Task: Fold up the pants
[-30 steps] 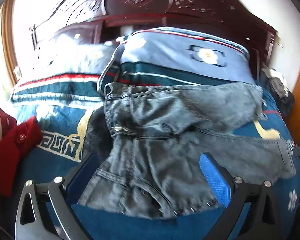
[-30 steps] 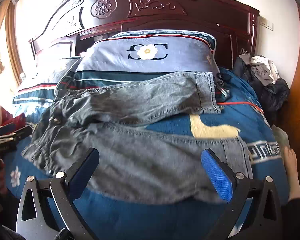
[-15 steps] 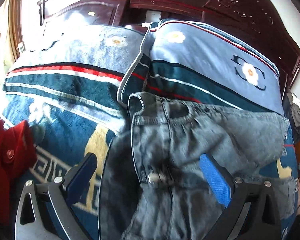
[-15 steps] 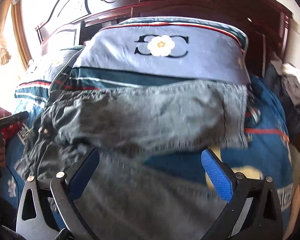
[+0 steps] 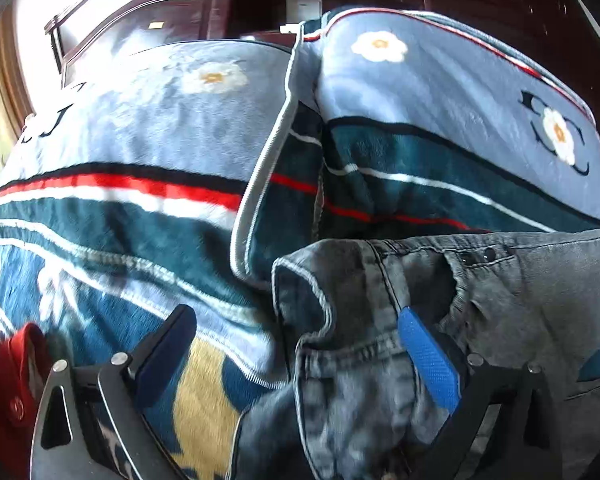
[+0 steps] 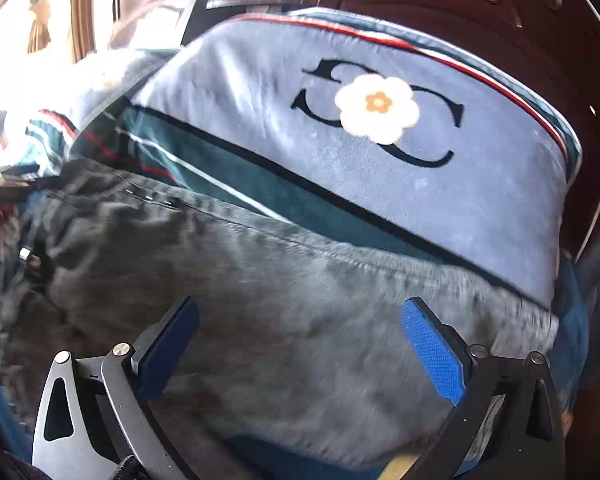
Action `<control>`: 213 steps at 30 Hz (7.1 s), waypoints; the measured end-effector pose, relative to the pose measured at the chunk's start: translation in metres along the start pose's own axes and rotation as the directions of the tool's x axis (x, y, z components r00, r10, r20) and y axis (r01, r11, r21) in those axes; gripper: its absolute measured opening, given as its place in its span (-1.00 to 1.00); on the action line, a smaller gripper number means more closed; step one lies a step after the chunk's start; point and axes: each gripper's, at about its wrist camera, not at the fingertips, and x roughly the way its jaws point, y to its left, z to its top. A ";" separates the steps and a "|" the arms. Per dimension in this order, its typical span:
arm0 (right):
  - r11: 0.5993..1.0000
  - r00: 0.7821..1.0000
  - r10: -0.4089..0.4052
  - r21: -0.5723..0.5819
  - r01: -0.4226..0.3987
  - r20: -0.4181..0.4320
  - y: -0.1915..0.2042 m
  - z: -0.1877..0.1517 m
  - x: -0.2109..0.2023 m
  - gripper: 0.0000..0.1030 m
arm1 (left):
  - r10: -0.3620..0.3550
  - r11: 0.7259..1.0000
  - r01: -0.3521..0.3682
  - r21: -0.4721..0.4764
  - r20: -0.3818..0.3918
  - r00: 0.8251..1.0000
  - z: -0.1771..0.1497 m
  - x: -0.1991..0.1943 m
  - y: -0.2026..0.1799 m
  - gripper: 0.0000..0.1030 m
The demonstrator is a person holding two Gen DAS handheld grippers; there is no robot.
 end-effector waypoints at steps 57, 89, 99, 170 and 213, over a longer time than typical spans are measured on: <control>0.953 0.980 -0.032 -0.303 -0.029 -0.195 0.005 -0.010 -0.041 -0.82 | -0.286 0.956 0.283 0.071 0.027 0.958 0.007 -0.081 -0.015 -0.77; 0.997 0.974 0.057 -0.044 -0.069 -0.220 0.071 -0.200 -0.118 -0.81 | -0.231 0.939 0.254 0.232 -0.119 0.966 -0.145 -0.165 0.017 -0.77; 1.000 0.963 0.011 -0.009 -0.014 -0.270 0.081 -0.231 -0.090 -0.75 | -0.148 0.933 0.235 0.272 -0.305 0.941 -0.183 -0.120 0.010 -0.70; 0.312 0.989 0.024 0.939 -0.144 0.143 -0.126 -0.316 -0.138 -0.79 | -0.408 0.552 0.566 0.612 -0.394 0.824 -0.213 -0.136 -0.331 -0.80; 0.390 0.989 -0.145 0.920 0.035 0.024 -0.091 -0.318 -0.188 -0.62 | -0.404 0.582 0.624 0.522 -0.480 0.779 -0.240 -0.129 -0.316 -0.65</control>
